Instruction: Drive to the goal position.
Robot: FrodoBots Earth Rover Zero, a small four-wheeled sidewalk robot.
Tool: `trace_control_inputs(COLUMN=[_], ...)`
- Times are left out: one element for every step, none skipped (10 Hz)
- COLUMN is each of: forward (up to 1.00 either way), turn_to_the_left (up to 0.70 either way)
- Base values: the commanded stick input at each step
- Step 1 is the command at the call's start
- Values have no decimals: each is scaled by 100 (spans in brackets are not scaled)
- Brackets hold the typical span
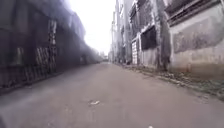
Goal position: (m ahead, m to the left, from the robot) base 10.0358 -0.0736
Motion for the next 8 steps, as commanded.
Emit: trace_control_inputs(forward=[50, 50, 50, 50, 50, 50, 50, 50], turn_to_the_left=[1, 1, 1, 1, 1, 1, 1, 1])
